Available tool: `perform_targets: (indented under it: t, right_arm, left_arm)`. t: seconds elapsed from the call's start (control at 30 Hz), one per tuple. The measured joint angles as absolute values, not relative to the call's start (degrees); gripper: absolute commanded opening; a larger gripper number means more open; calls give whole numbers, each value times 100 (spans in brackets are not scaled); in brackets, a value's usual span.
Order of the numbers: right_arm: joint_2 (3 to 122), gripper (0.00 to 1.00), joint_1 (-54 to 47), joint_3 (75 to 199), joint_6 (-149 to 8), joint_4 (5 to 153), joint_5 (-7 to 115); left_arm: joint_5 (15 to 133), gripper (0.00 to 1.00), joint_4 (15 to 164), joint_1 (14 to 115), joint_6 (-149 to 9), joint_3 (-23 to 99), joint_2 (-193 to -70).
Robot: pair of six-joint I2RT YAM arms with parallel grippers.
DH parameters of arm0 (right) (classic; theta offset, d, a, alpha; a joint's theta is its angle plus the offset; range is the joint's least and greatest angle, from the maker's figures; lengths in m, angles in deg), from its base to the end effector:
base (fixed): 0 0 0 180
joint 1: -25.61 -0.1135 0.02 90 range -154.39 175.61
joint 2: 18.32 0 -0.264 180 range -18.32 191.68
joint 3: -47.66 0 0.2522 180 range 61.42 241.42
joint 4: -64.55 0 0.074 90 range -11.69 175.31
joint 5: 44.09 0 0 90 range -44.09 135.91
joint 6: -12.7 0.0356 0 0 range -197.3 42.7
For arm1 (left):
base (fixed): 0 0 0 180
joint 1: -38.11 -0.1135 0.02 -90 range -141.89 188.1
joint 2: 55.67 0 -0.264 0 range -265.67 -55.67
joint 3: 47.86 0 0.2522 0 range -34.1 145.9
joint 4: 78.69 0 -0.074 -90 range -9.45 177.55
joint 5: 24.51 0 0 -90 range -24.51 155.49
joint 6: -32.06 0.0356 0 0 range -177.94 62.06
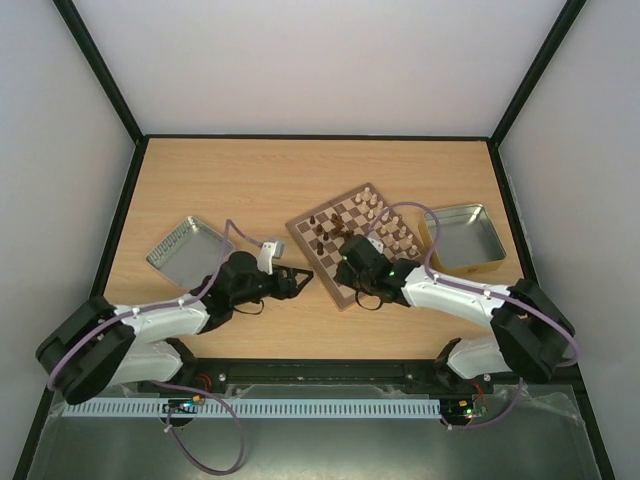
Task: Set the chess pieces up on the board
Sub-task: Place the chess piece on the chessboard.
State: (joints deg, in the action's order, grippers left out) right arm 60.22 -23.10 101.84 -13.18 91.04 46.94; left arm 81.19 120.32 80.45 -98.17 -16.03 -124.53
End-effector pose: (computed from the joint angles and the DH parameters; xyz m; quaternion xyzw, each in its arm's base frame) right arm 0.1754 0.2007 0.1832 0.1233 0.9341 0.2838 0.1783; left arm 0.1628 -0.1614 0.1744 0.0950 0.7999 -0.4671 0.3645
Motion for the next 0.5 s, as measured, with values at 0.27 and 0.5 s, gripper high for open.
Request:
perform_targets:
  t: [0.27, 0.5]
  right_arm:
    - [5710, 9, -2308, 10099, -1279, 8578, 5092]
    - [5631, 10, -2306, 9996, -1277, 8453, 5400]
  left_arm:
    - [8622, 56, 12572, 8391, -9836, -1282, -13318]
    - [8821, 47, 12885, 8421, -9871, -982, -13845]
